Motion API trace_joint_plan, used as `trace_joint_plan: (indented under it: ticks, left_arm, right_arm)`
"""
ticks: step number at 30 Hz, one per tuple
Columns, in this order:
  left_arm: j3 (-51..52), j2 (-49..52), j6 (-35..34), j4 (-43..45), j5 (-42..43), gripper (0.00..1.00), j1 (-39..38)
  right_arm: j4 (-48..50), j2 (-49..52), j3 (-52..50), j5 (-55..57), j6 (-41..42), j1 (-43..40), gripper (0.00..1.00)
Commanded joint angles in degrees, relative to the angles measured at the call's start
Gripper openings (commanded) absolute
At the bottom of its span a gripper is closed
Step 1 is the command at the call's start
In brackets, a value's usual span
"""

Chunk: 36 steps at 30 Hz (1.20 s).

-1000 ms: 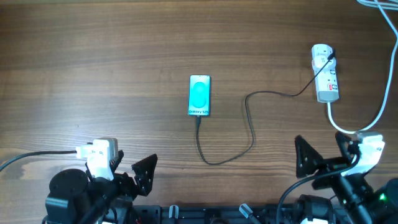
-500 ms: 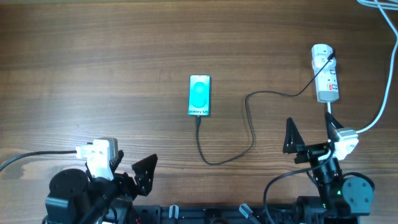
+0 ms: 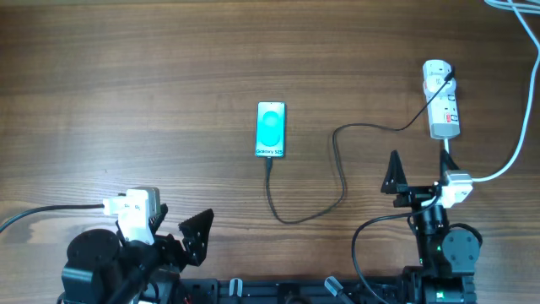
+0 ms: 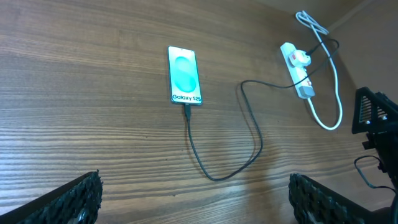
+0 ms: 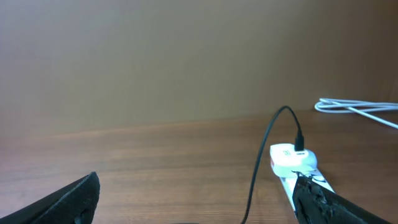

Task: Plug charger to phone and switch on socket

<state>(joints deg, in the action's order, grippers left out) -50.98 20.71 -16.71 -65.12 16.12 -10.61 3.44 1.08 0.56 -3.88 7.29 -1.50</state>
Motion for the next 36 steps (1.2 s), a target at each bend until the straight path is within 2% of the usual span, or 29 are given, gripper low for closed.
trace_joint_plan:
  ticks: [1,7,36]
  left_arm:
    - [0.09,-0.13,-0.48,0.13,-0.15,1.0,-0.2]
    - [0.09,-0.13,-0.48,0.13,-0.15,1.0,-0.2]
    - [0.09,-0.13,-0.48,0.13,-0.15,1.0,-0.2]
  right_arm:
    - [-2.4,-0.87,-0.28,0.94,-3.34,-0.02,1.0]
    - [-3.5,-0.87,-0.28,0.74,-10.25,-0.02,1.0]
    - [-3.39,-0.87,-0.28,0.72,-10.14,-0.02,1.0]
